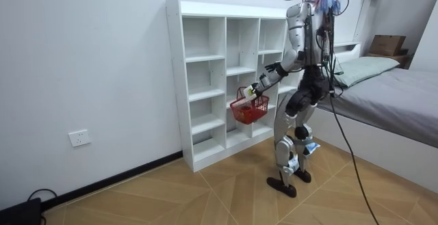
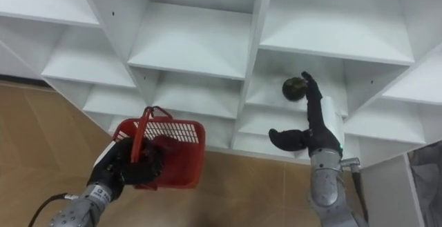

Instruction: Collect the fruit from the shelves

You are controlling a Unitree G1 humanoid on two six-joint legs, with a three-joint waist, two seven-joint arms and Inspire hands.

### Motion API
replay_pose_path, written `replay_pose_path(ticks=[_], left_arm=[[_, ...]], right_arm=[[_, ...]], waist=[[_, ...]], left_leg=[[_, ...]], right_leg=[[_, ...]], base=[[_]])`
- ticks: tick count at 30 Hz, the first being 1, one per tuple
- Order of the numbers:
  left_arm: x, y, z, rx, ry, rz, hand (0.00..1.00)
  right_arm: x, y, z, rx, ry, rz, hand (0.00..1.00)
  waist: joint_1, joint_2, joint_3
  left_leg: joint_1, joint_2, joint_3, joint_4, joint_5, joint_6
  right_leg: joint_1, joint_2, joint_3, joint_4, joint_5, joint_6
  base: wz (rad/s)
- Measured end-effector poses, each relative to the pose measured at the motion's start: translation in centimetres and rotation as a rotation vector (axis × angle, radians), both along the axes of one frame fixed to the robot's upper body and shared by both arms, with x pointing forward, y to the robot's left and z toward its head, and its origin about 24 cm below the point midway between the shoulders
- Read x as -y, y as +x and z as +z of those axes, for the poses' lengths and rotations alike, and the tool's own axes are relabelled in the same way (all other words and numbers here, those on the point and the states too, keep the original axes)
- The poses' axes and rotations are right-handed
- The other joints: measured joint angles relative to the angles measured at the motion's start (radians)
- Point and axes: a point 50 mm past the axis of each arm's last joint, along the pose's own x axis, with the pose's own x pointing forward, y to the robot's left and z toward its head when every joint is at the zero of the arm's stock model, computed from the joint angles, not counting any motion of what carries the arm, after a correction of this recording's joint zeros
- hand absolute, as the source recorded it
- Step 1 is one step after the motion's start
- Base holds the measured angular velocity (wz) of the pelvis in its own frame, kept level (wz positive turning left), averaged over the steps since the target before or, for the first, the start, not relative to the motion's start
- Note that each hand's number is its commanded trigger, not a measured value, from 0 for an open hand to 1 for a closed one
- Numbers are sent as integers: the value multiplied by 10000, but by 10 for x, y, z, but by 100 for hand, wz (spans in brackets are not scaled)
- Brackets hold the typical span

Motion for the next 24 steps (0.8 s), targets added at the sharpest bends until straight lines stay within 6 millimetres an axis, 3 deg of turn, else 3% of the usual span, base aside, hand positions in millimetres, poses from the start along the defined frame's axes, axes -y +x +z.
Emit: replay_pose_path(ticks=[6, 17, 24], left_arm=[[0, 0, -1, -29, 1, -17, 100], [1, 1, -1, -70, 35, -8, 100], [3, 6, 0, -45, 135, 62, 100]], right_arm=[[3, 6, 7, 583, 509, -750, 0], [11, 12, 17, 1304, 753, -1751, 0], [11, 30, 30, 1756, 652, -1815, 0]], waist=[[14, 51, 65], [63, 77, 79], [82, 107, 94]], left_leg=[[-431, -4, -2, 289, -16, 27], [-882, -7, 32, 476, -19, 36], [-1063, 18, 70, 616, -24, 32]], right_leg=[[-439, -109, -121, 360, -124, -34], [-975, -167, -91, 780, -207, -67], [-1247, -180, -31, 966, -254, -123]], base=[[7], [0], [-1]])
